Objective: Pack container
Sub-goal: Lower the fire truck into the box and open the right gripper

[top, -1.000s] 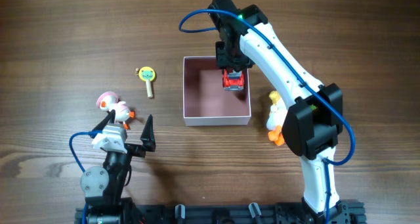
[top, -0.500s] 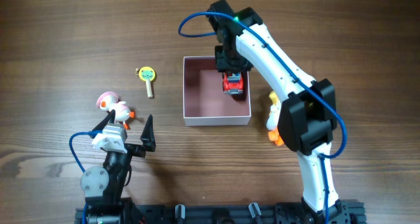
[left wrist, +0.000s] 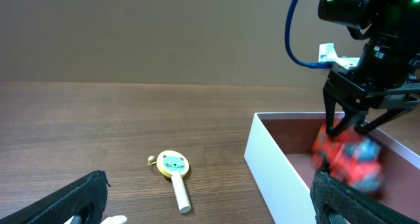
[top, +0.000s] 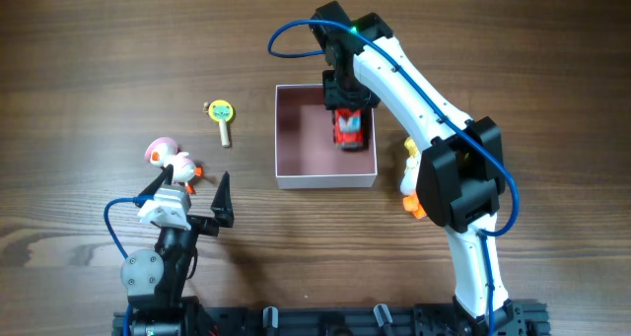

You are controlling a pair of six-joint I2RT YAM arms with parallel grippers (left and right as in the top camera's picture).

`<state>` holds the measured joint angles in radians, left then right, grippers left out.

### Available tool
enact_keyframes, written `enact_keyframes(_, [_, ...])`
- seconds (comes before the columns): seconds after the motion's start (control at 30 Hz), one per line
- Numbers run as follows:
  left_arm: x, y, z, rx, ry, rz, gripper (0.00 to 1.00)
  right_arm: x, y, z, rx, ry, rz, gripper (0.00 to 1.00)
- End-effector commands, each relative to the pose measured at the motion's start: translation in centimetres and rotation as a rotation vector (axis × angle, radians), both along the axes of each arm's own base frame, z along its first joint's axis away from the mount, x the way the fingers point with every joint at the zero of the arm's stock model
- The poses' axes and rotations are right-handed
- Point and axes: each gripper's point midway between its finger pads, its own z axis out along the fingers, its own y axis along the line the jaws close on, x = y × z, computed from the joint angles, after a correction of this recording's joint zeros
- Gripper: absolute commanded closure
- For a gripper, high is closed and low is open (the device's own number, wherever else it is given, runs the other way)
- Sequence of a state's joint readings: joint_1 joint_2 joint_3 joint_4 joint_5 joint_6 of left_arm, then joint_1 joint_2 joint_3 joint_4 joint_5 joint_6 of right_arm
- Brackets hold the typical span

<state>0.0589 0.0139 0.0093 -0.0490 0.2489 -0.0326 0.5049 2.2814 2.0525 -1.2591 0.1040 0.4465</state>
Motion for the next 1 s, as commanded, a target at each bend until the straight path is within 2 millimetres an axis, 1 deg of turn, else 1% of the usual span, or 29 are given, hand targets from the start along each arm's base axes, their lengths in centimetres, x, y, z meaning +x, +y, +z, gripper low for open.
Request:
enact_keyframes(0.0, [0.0, -0.1, -0.1, -0.006, 0.002, -0.002, 0.00, -0.2, 0.3, -1.2, -0.005, 0.024, 0.006, 0.39])
enact_keyframes(0.1, [0.0, -0.1, -0.1, -0.006, 0.002, -0.002, 0.00, -0.2, 0.4, -1.2, -0.004, 0.022, 0.006, 0.35])
enact_keyframes(0.3, [0.0, -0.1, -0.1, -0.006, 0.002, -0.002, 0.00, 0.1, 0.5, -1.0, 0.002, 0.011, 0.008, 0.34])
enact_keyframes(0.5, [0.0, -0.1, -0.1, -0.006, 0.002, -0.002, 0.00, 0.8, 0.9, 0.4, 0.015, -0.017, 0.035, 0.34])
enact_keyframes(0.53, [0.0, -0.1, -0.1, -0.006, 0.002, -0.002, 0.00, 0.7, 0.9, 0.5, 0.014, -0.015, 0.035, 0.36])
enact_keyframes(0.57, [0.0, -0.1, -0.1, -0.006, 0.002, -0.002, 0.00, 0.6, 0.9, 0.5, 0.015, -0.008, 0.036, 0.49])
enact_keyframes(0.6, [0.0, -0.1, -0.1, -0.006, 0.002, -0.002, 0.00, 0.4, 0.9, 0.4, 0.016, -0.003, 0.038, 0.60])
enact_keyframes(0.63, [0.0, -0.1, -0.1, -0.006, 0.002, -0.002, 0.00, 0.3, 0.9, 0.4, 0.018, 0.004, 0.052, 0.70])
enact_keyframes(0.67, [0.0, -0.1, -0.1, -0.006, 0.002, -0.002, 0.00, 0.3, 0.9, 0.4, 0.017, 0.006, 0.067, 0.76])
enact_keyframes(0.77, [0.0, -0.1, -0.1, -0.006, 0.002, -0.002, 0.00, 0.2, 1.1, 0.5, 0.013, 0.006, 0.098, 0.82])
enact_keyframes(0.87, [0.0, -0.1, -0.1, -0.006, 0.002, -0.002, 0.00, 0.2, 1.1, 0.8, 0.013, 0.001, 0.119, 0.95])
enact_keyframes(0.97, [0.0, -0.1, -0.1, -0.006, 0.002, -0.002, 0.00, 0.2, 1.3, 1.6, 0.022, -0.016, 0.121, 0.96])
